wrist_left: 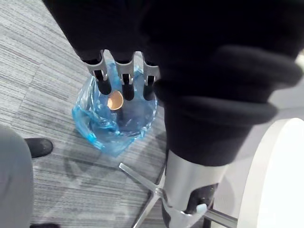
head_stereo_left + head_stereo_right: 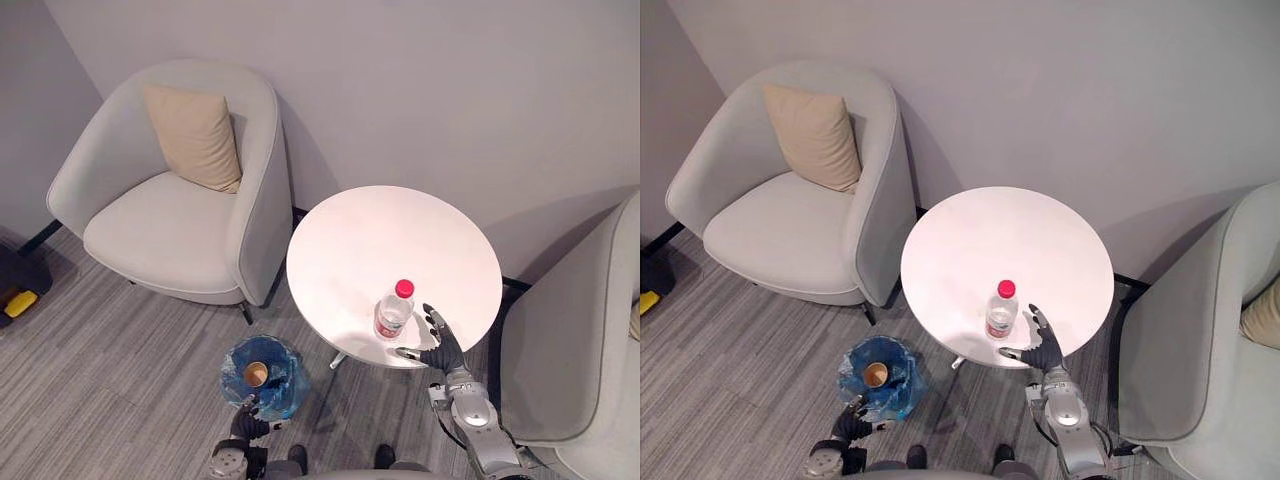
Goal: Gather rubbish on tea table into small bin, then transfer packed bag to large trash can.
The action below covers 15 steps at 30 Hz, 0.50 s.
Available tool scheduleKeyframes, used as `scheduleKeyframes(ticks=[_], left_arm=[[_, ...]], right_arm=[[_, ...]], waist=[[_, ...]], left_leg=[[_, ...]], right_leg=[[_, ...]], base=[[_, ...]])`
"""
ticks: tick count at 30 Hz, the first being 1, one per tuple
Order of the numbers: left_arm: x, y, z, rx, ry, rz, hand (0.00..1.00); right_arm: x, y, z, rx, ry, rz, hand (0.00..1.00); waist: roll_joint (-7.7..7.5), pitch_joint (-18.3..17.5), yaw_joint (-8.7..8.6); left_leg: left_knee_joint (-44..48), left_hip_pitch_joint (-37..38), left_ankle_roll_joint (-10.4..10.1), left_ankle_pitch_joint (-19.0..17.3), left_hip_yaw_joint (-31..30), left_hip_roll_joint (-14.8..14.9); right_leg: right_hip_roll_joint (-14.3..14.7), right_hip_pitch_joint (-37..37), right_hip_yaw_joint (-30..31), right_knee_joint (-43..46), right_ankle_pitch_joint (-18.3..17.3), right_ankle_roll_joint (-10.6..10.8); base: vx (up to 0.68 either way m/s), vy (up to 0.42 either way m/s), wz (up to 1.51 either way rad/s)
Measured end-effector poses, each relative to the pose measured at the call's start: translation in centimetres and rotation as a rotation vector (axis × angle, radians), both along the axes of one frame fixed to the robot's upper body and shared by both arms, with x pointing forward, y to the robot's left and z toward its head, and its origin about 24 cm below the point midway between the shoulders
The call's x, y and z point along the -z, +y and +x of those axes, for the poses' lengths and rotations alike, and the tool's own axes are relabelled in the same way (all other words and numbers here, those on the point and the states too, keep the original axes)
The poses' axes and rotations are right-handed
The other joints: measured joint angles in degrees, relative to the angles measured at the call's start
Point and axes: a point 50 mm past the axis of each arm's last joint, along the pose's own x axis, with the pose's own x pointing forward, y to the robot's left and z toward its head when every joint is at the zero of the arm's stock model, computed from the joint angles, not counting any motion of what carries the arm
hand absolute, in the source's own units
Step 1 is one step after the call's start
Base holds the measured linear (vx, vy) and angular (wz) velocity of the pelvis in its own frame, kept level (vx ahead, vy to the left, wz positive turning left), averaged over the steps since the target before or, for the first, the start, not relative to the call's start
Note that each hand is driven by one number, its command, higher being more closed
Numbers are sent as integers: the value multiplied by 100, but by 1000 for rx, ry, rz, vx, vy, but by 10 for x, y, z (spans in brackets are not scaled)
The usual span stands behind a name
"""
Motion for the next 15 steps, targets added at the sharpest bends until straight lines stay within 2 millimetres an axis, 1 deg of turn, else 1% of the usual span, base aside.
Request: scheduleKeyframes(ticks=[7,15], left_arm=[[2,-1,-3,15,14,-14,0],[2,-1,-3,16,13,-15,0]], right_arm=[[3,0,6,17,7,-6,0],[-4,1,15,30,-26,12,0]], waist=[[19,-12,13],[22,-10,22]], left_leg=[[-162,-7,-16,130,-162,3],[-196,-113,-33,200,-335,-1]], right_leg=[[7,5,-156,-16,0,-1],[6,-28,-331,-23,-2,-3]], base=[[-30,-15,12],[-40,-10,11]])
